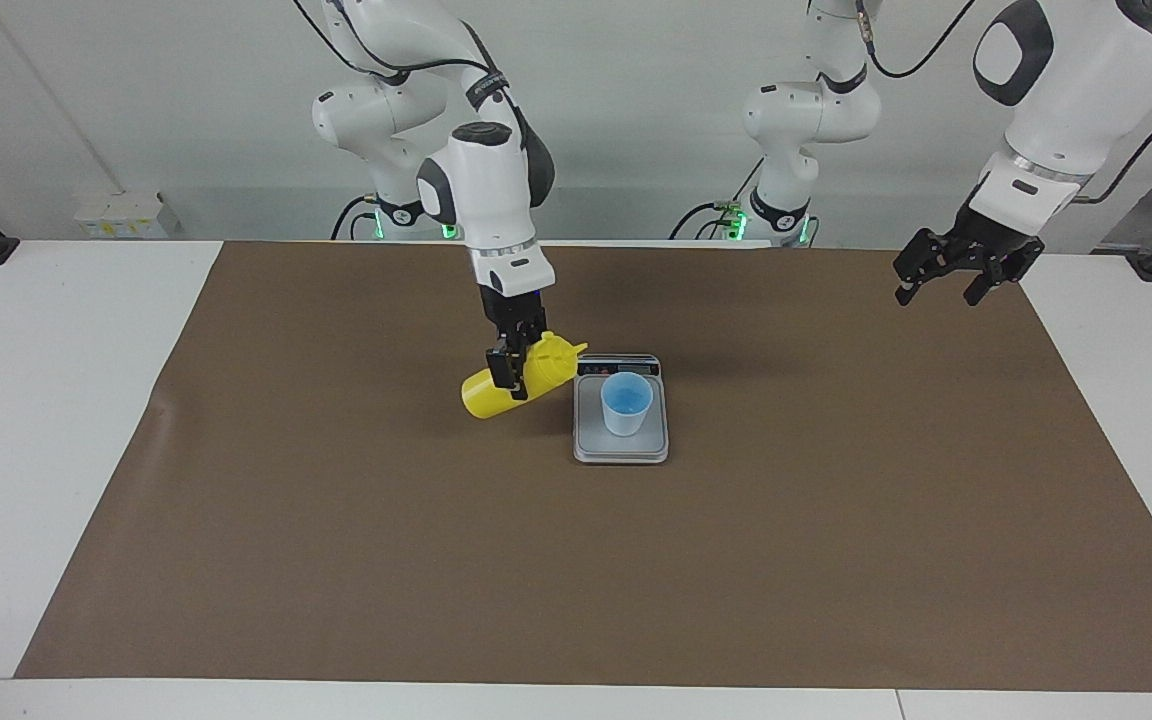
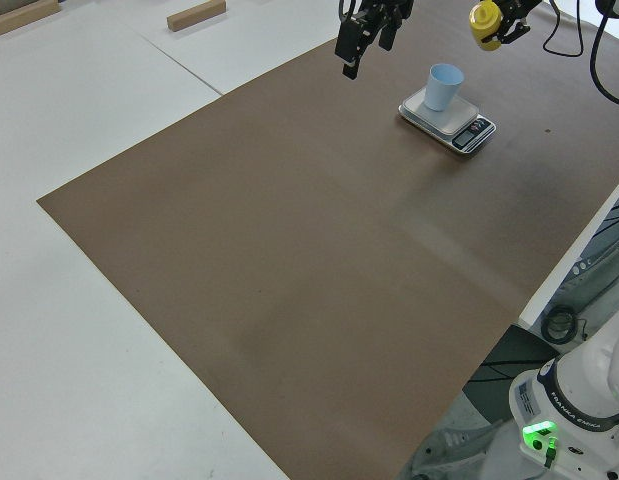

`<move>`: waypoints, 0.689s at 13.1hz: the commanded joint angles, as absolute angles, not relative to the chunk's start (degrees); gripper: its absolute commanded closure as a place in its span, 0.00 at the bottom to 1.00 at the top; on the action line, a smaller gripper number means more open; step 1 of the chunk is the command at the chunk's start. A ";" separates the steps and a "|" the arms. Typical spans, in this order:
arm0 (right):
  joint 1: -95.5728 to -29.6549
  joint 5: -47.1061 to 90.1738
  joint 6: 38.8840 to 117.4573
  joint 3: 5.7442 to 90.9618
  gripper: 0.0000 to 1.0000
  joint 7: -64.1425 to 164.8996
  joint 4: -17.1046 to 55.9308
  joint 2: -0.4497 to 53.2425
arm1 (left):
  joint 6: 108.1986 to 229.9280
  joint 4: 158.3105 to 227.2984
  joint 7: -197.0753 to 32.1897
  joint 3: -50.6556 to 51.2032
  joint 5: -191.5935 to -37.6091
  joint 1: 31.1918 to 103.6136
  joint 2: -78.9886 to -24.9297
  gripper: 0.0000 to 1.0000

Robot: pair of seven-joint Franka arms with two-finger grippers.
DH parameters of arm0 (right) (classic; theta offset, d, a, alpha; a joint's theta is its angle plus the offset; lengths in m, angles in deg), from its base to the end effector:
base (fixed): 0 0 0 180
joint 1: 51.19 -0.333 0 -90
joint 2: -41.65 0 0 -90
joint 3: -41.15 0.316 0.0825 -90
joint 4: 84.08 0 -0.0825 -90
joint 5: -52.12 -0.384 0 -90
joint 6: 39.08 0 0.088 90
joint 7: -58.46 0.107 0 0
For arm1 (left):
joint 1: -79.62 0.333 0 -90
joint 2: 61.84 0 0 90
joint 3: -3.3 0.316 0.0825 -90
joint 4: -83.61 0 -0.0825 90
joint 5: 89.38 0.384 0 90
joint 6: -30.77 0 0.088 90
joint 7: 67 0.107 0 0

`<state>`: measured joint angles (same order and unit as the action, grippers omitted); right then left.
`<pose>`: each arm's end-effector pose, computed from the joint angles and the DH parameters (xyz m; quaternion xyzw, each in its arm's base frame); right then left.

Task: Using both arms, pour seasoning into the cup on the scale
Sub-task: 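Carry the yellow bottle with the right gripper over the blue cup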

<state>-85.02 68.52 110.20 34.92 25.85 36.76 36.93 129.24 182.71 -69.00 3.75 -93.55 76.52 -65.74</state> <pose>0.5211 0.2803 0.4219 0.7843 0.5774 0.1986 0.1096 0.5438 -0.0318 0.5997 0.9989 -0.0013 0.0270 0.0375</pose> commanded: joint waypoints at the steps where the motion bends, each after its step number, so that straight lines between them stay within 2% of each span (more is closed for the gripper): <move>1: -86.60 77.58 106.57 35.00 0.63 34.09 33.09 34.62 | 128.94 183.27 -69.20 3.74 -94.03 76.89 -66.24 0.00; 3: -87.57 83.65 105.25 35.00 0.65 37.88 32.91 34.62 | 128.94 183.27 -69.20 3.74 -93.95 76.89 -66.24 0.00; 4: -87.66 85.59 104.11 35.09 0.74 38.77 32.73 34.62 | 128.94 183.19 -69.20 3.74 -93.95 76.89 -66.24 0.00; 9: -89.42 103.77 101.90 35.09 0.75 45.45 29.92 32.51 | 128.94 183.27 -69.20 3.74 -93.95 76.89 -66.24 0.00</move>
